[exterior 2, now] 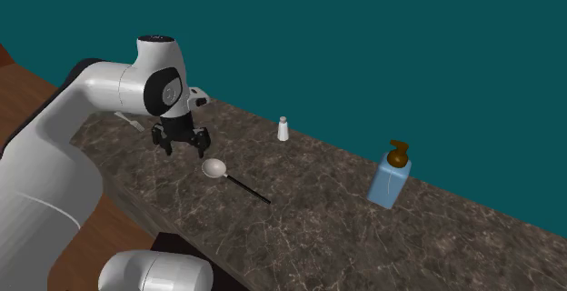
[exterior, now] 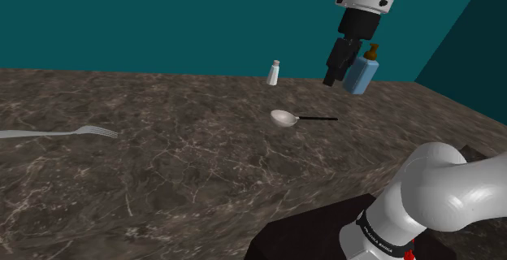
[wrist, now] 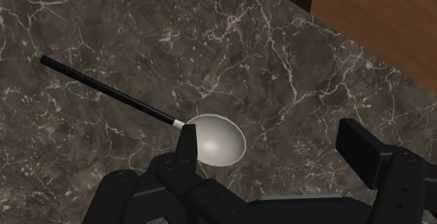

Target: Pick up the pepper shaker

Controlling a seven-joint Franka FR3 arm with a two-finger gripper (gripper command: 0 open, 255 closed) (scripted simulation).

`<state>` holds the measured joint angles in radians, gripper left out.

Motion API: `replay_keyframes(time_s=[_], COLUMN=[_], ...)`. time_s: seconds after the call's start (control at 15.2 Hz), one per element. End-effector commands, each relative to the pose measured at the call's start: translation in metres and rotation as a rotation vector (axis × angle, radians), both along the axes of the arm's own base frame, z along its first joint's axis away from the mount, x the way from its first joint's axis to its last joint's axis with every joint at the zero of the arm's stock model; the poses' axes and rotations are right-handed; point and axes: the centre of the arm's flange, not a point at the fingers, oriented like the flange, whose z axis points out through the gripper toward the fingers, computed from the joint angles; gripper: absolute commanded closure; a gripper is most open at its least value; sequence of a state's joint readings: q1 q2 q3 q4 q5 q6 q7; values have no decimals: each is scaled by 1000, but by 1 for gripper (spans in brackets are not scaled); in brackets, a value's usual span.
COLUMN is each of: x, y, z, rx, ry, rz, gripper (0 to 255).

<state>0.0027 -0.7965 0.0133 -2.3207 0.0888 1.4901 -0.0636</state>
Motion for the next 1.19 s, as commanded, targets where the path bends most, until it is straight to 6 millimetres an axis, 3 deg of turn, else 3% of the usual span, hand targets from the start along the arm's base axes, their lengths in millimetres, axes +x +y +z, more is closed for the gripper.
replay_keyframes(time_s=[0.0, 1.12], x=[0, 171], y=[0, -118], z=[0, -49], rx=[0, -79], ry=[0, -33], rz=[0, -20], gripper=[0, 0])
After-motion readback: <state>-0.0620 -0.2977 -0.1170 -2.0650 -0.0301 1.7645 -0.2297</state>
